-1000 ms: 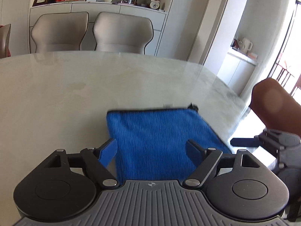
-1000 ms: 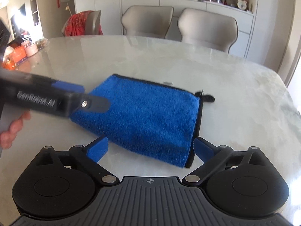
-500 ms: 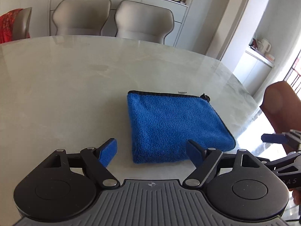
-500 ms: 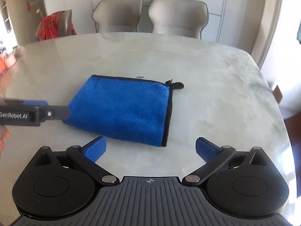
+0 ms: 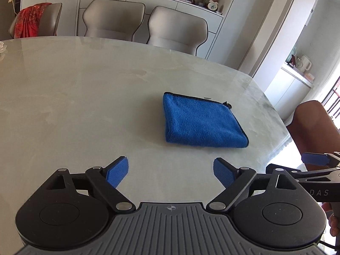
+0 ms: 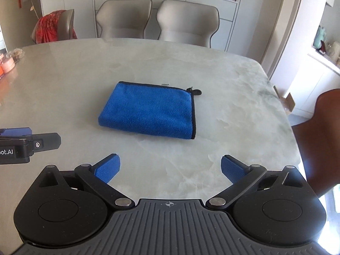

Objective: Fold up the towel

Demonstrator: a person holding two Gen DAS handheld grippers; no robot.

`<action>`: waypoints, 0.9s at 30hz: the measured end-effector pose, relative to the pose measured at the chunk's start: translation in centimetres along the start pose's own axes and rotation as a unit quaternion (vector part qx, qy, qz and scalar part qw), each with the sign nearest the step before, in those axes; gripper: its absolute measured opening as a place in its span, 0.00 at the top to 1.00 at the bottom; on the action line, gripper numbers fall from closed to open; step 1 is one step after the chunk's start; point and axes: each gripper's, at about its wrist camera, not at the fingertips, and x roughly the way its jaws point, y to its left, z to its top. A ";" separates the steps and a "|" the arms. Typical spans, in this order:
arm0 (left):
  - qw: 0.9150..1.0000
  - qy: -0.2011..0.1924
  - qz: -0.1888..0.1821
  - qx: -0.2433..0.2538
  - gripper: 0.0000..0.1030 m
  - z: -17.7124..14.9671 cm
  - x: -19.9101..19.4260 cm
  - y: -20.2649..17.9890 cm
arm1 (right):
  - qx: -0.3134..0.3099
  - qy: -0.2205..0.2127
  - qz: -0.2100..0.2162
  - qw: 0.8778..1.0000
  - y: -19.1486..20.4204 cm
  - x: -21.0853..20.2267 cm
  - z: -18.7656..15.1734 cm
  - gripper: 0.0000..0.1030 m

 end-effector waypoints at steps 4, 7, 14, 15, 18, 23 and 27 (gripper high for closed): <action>1.000 -0.017 0.003 0.010 0.08 -0.9 -2.4 -0.5 | 0.000 -0.016 -0.017 1.000 0.6 -2.1 -0.5 0.01; 1.000 -0.025 0.003 0.017 0.07 -1.5 -3.5 -1.0 | 0.003 -0.025 -0.030 0.999 1.0 -3.4 -1.1 0.01; 0.999 -0.035 0.010 0.021 0.07 -2.6 -5.0 -1.4 | 0.030 -0.036 -0.041 0.998 0.9 -5.3 -2.4 0.01; 0.999 -0.036 0.012 0.024 0.07 -2.7 -5.1 -1.4 | 0.032 -0.038 -0.042 0.998 0.9 -5.5 -2.5 0.01; 0.998 -0.039 0.021 0.042 0.06 -2.9 -5.6 -2.0 | 0.037 -0.040 -0.044 0.998 1.0 -5.9 -3.0 0.01; 0.997 -0.043 0.030 0.062 0.06 -2.9 -5.9 -2.5 | 0.040 -0.040 -0.057 0.997 1.3 -6.2 -3.3 0.01; 0.997 -0.043 0.026 0.058 0.06 -2.8 -6.1 -2.1 | 0.048 -0.047 -0.059 0.996 1.3 -6.3 -3.1 0.01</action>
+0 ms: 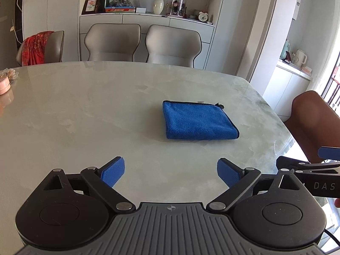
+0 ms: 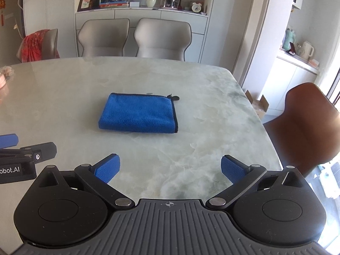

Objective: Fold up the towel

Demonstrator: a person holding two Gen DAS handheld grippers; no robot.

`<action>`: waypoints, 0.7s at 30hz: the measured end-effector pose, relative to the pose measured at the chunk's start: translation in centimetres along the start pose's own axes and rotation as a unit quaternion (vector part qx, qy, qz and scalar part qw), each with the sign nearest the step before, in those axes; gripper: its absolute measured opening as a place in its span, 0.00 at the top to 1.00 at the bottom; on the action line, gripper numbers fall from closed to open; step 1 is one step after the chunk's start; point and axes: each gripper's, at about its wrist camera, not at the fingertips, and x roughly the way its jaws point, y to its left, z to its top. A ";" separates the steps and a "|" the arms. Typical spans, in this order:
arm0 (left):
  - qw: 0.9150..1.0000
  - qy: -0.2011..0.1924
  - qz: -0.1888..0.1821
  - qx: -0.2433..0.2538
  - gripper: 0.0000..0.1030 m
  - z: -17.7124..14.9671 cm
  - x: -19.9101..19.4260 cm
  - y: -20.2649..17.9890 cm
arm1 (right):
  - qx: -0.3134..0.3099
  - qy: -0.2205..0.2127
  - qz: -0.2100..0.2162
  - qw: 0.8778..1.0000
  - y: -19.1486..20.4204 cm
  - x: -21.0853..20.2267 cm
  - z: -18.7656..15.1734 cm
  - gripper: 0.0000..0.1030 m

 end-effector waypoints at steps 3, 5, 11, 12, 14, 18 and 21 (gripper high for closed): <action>1.000 0.001 -0.005 -0.012 0.06 0.0 0.1 0.5 | 0.000 -0.001 -0.003 1.000 0.1 -0.3 -0.2 0.01; 1.000 0.002 -0.003 -0.011 0.06 0.0 0.1 0.6 | -0.001 0.001 -0.004 1.000 0.1 -0.3 -0.3 0.01; 1.000 0.007 0.005 -0.006 0.06 -0.1 0.1 0.2 | 0.002 0.003 -0.002 1.000 0.0 -0.1 -0.4 0.01; 1.000 0.009 0.005 -0.006 0.06 -0.1 0.2 0.2 | 0.002 0.003 -0.002 1.000 0.0 -0.1 -0.4 0.01; 1.000 0.012 0.010 -0.009 0.06 -0.1 0.4 0.4 | 0.001 0.004 -0.002 1.000 -0.1 -0.1 -0.5 0.01; 1.000 0.016 0.013 -0.013 0.05 -0.1 0.6 0.4 | 0.001 0.005 -0.002 1.000 -0.4 -0.1 -0.4 0.01; 1.000 0.017 0.016 -0.013 0.03 -0.1 0.6 0.3 | 0.001 0.006 -0.003 1.000 -0.4 0.0 -0.4 0.01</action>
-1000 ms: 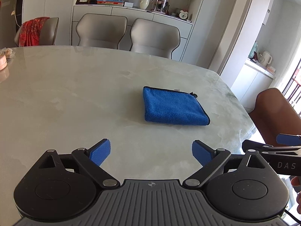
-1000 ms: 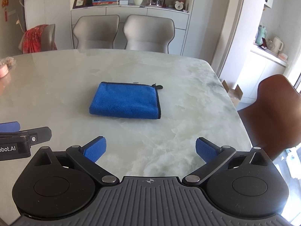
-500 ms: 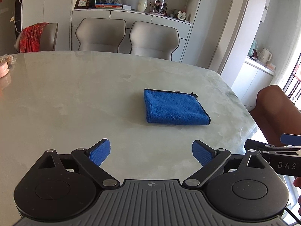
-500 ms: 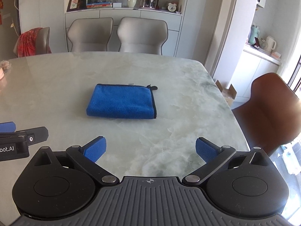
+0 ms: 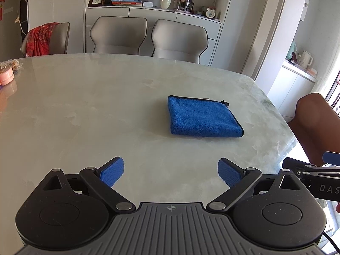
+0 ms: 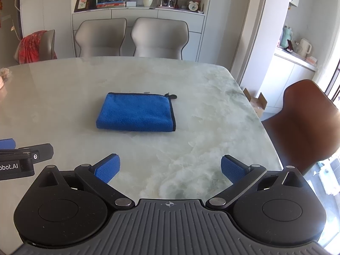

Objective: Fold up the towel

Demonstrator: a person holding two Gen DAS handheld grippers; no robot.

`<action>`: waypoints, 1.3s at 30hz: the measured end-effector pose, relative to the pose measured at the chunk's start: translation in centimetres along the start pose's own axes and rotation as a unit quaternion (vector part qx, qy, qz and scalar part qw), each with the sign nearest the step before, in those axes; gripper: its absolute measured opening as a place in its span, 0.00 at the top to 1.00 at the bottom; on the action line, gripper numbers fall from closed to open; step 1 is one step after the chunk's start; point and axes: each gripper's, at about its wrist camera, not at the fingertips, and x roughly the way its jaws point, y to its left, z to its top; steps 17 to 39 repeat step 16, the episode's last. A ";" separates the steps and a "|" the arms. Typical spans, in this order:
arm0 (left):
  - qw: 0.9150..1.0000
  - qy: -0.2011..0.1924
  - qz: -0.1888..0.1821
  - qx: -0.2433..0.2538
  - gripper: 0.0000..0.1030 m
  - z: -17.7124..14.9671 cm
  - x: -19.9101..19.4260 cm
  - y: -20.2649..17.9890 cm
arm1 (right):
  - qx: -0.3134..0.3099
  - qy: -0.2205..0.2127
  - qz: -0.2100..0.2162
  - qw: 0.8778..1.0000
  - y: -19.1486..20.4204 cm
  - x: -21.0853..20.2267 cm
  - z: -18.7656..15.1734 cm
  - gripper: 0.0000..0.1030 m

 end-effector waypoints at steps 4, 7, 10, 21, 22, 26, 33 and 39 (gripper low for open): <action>1.000 0.002 0.003 -0.001 0.03 -0.1 0.0 0.0 | 0.000 0.002 0.001 1.000 0.0 0.1 -0.1 0.01; 1.000 0.004 0.004 -0.003 0.03 -0.1 0.0 0.1 | 0.001 0.003 0.001 1.000 0.1 0.2 -0.1 0.01; 1.000 0.007 0.006 -0.004 0.03 -0.1 0.1 0.2 | 0.002 0.003 0.002 1.000 0.1 0.3 -0.1 0.01; 1.000 0.003 0.002 -0.004 0.03 0.0 0.0 0.3 | 0.003 0.006 0.003 1.000 -0.1 0.2 0.0 0.01; 1.000 0.003 0.002 -0.004 0.03 0.0 0.0 0.3 | 0.003 0.006 0.003 1.000 -0.1 0.2 0.0 0.01; 1.000 0.003 0.002 -0.004 0.03 0.0 0.0 0.3 | 0.003 0.006 0.003 1.000 -0.1 0.2 0.0 0.01; 1.000 0.003 0.002 -0.004 0.03 0.0 0.0 0.3 | 0.003 0.006 0.003 1.000 -0.1 0.2 0.0 0.01; 1.000 0.003 0.002 -0.004 0.03 0.0 0.0 0.3 | 0.003 0.006 0.003 1.000 -0.1 0.2 0.0 0.01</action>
